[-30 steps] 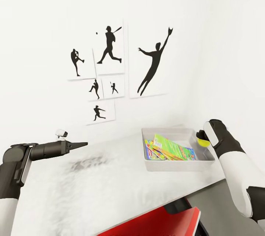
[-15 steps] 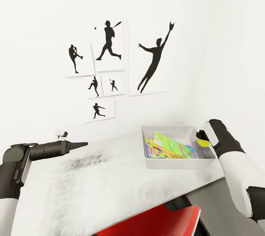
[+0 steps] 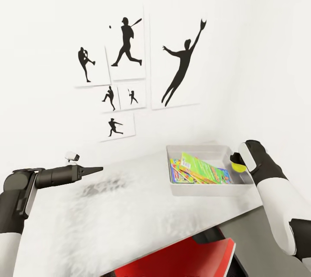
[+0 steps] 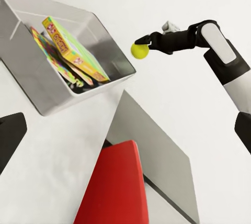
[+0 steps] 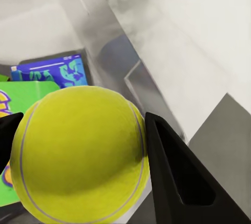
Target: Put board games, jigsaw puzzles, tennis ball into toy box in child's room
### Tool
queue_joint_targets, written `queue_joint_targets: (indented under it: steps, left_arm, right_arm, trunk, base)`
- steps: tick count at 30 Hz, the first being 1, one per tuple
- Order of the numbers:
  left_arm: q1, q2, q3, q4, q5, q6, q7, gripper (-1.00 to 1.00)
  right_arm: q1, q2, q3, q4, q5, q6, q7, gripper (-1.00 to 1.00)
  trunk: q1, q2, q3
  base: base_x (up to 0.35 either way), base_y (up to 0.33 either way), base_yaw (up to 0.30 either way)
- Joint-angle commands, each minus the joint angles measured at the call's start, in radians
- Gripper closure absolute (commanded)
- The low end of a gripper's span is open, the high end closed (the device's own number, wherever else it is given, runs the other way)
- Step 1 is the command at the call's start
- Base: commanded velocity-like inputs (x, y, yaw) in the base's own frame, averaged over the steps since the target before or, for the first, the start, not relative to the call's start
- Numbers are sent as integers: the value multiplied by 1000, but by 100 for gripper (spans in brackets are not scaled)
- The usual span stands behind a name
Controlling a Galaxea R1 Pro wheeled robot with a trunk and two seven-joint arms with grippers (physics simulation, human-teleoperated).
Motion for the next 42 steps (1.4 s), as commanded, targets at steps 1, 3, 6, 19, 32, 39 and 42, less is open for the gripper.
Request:
queue_joint_targets:
  steps: [1, 3, 6, 19, 32, 39, 42]
  left_arm:
    - [-1, 0, 0, 0, -4, 10, -5, -100]
    - [-1, 0, 0, -1, -4, 10, -5, -100]
    - [-1, 0, 1, -1, -4, 10, -5, -100]
    - [-1, 3, 1, -2, -4, 11, -5, -100]
    - [-1, 3, -1, -2, -4, 11, -5, -100]
    - [-1, 0, -1, -2, -4, 12, -5, -100]
    - [-1, 0, -1, -1, -4, 12, -5, -100]
  right_arm:
    - [-1, 0, 0, -1, -14, 0, -12, 100]
    - [-1, 0, 0, -3, -14, 0, -12, 100]
    - [-1, 0, 0, -5, -14, 0, -12, 100]
    - [-1, 0, 0, -11, -14, -1, -11, 100]
    - [-1, 0, 0, -11, -14, 0, -6, 100]
    - [-1, 0, 0, -11, -15, 2, 0, -100]
    - [-3, 0, 0, -13, -16, 4, 1, -100]
  trunk:
    - [1, -2, -4]
    - [1, -2, -7]
    - [1, -2, -12]
    - [1, -2, -34]
    - [1, -2, -49]
    - [1, -2, -49]
    - [1, -2, -49]
  base:
    - [0, 0, 0]
    - [0, 0, 0]
    - [0, 0, 0]
    - [0, 0, 0]
    - [0, 0, 0]
    - [0, 0, 0]
    - [0, 0, 0]
